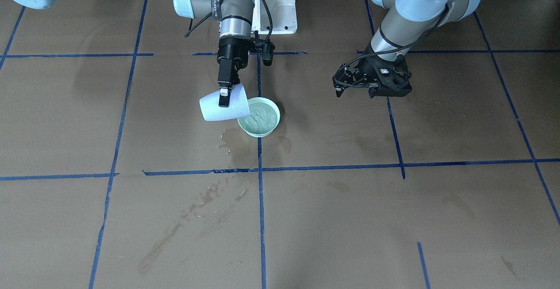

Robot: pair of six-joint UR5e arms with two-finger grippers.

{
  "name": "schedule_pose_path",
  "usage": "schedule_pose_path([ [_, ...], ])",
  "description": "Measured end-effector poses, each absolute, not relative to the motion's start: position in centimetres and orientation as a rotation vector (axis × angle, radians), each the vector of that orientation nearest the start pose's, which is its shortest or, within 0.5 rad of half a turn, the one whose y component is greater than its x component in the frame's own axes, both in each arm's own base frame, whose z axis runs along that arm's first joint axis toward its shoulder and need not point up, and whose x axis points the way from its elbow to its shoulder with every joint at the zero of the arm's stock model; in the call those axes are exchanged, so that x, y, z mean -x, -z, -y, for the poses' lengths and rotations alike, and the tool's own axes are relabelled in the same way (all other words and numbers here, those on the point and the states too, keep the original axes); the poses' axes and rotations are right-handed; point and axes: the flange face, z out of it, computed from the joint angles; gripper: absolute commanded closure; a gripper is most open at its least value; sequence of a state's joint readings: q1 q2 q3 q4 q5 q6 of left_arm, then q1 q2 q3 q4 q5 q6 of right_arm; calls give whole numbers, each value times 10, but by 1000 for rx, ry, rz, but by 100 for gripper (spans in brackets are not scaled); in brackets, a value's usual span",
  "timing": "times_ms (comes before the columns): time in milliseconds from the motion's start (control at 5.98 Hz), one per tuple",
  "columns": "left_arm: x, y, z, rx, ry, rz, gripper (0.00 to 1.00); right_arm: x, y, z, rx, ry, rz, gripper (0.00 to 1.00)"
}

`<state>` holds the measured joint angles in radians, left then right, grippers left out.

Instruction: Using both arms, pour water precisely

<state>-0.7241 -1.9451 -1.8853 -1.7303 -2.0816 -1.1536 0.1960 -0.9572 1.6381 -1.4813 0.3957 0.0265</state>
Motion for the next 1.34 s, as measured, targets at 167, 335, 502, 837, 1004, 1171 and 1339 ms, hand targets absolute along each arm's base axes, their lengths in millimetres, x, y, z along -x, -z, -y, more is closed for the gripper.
schedule_pose_path([
  [167,-385,-291,454,-45,66,-956,0,583,-210,347,-1262,669,-363,100],
  [335,-385,-291,454,-45,67,-956,0,572,-200,349,-1268,605,-260,100],
  [502,-385,-291,454,-45,67,-955,0,560,-194,356,-1274,490,-75,100],
  [837,-385,-292,454,-44,67,-955,0,539,-195,371,-1250,215,270,100],
  [1004,-385,-292,454,-45,67,-955,0,525,-195,377,-1200,69,437,100],
  [1171,-385,-292,454,-45,67,-955,0,510,-197,385,-1131,-65,580,100],
  [1339,-385,-291,454,-45,67,-956,0,493,-211,394,-1061,-168,664,99],
])
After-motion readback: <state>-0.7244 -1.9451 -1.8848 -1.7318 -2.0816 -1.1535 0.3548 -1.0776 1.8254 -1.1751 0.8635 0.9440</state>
